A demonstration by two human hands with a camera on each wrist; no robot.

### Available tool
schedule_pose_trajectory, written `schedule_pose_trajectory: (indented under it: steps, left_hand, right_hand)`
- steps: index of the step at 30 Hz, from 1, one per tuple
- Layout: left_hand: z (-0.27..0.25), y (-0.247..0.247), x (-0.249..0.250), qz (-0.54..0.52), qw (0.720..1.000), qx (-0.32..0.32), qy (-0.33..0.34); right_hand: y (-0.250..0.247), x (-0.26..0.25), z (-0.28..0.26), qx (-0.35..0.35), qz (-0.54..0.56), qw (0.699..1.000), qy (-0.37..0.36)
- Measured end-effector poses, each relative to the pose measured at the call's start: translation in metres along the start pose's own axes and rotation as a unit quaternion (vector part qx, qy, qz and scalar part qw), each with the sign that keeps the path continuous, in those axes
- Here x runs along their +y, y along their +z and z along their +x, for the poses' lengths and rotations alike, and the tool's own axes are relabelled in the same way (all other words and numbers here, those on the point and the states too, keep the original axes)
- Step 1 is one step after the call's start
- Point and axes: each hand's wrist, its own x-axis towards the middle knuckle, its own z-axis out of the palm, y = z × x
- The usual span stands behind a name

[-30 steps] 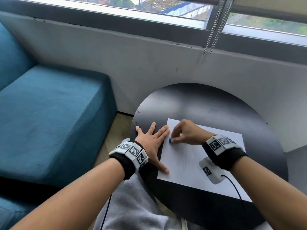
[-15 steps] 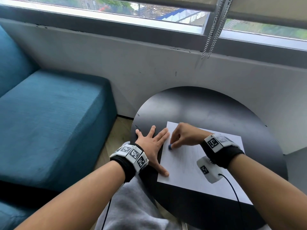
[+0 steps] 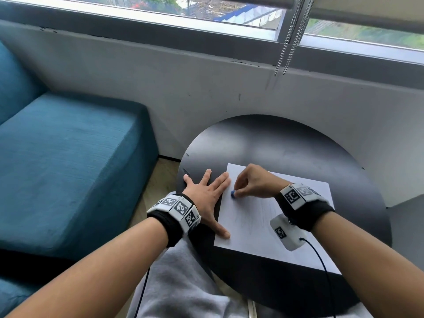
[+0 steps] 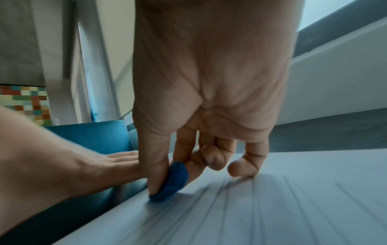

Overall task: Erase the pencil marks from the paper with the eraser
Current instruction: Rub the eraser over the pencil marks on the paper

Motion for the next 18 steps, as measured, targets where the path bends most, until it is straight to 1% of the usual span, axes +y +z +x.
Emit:
schedule_pose_trajectory:
  steps: [1, 4, 5, 6, 9, 10, 11, 12, 14, 15, 16, 18]
  left_hand:
    - [0.000, 0.000, 0.000, 0.000, 1.000, -0.001, 0.000]
    - [0.000, 0.000, 0.002, 0.003, 1.000, -0.005, -0.002]
    - [-0.001, -0.001, 0.002, 0.004, 1.000, -0.005, -0.001]
    - [-0.001, -0.001, 0.002, 0.004, 1.000, -0.003, 0.000]
    - [-0.002, -0.001, 0.001, 0.003, 1.000, 0.001, 0.001]
    - [-0.002, 0.000, 0.001, 0.003, 1.000, 0.000, 0.001]
    - [-0.002, 0.000, 0.002, 0.005, 1.000, -0.001, 0.002]
    - [-0.002, 0.000, 0.002, 0.008, 1.000, -0.003, 0.002]
    - [-0.001, 0.000, 0.002, 0.009, 1.000, -0.004, 0.002]
    - [-0.001, 0.000, 0.002, 0.008, 1.000, -0.004, 0.001]
    - [-0.001, -0.001, 0.002, 0.007, 1.000, -0.003, 0.001]
    - [-0.001, -0.001, 0.002, 0.006, 1.000, -0.002, 0.001]
  right_hand:
    - [0.004, -0.001, -0.004, -0.008, -0.002, 1.000, -0.007]
    - [0.019, -0.012, -0.022, -0.111, -0.029, 0.993, -0.027]
    - [0.021, -0.013, -0.025, -0.125, -0.036, 0.991, -0.031]
    - [0.021, -0.012, -0.024, -0.114, -0.039, 0.992, -0.034]
    - [0.018, -0.005, -0.021, -0.014, -0.026, 0.999, -0.038]
    - [0.020, -0.003, -0.023, 0.003, -0.022, 0.999, -0.040]
    - [0.023, -0.003, -0.027, 0.000, -0.021, 0.999, -0.045]
    - [0.027, -0.004, -0.032, -0.026, -0.023, 0.998, -0.053]
    - [0.032, -0.008, -0.040, -0.105, -0.028, 0.992, -0.059]
    - [0.031, -0.008, -0.040, -0.119, -0.030, 0.991, -0.058]
    - [0.028, -0.007, -0.037, -0.101, -0.030, 0.993, -0.056]
    - [0.020, -0.001, -0.029, -0.015, -0.024, 0.999, -0.044]
